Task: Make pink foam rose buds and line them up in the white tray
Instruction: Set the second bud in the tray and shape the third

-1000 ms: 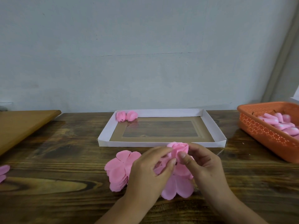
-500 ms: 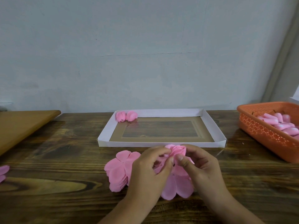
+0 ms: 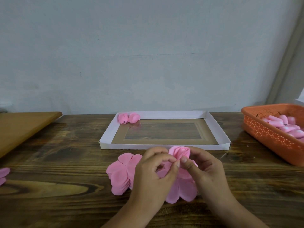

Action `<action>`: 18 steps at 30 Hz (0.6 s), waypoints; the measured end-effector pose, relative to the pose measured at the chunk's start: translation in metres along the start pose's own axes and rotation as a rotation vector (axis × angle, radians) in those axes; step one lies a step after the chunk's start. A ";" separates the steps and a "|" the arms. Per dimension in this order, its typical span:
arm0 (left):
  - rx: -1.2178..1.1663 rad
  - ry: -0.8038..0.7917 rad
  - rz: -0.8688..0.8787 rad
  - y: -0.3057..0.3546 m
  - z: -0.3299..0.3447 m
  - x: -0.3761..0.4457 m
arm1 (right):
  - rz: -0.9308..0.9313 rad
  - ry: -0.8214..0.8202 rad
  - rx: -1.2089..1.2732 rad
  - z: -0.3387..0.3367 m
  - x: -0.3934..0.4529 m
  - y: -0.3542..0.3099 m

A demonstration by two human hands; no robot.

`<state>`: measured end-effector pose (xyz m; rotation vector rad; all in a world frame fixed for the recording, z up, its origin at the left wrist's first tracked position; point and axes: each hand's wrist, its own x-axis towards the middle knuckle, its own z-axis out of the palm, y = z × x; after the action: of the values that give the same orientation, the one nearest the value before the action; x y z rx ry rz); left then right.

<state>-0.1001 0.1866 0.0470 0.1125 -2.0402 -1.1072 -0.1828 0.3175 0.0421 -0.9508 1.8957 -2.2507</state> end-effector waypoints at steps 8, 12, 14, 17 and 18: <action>-0.036 -0.046 0.042 0.001 0.000 -0.002 | -0.010 0.016 -0.004 0.001 -0.001 0.001; -0.092 -0.071 0.000 -0.002 0.001 -0.004 | 0.008 0.004 0.012 0.000 -0.001 0.000; -0.115 -0.094 -0.024 -0.002 0.001 -0.003 | 0.023 -0.011 0.020 0.000 0.000 -0.001; -0.166 -0.109 -0.051 -0.003 -0.002 0.000 | 0.056 -0.031 0.035 0.000 -0.001 -0.002; -0.178 -0.109 -0.060 -0.003 -0.002 0.001 | 0.066 -0.037 0.037 0.000 -0.001 -0.002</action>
<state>-0.0999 0.1829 0.0459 0.0239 -2.0345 -1.3527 -0.1814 0.3185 0.0439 -0.9049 1.8358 -2.2082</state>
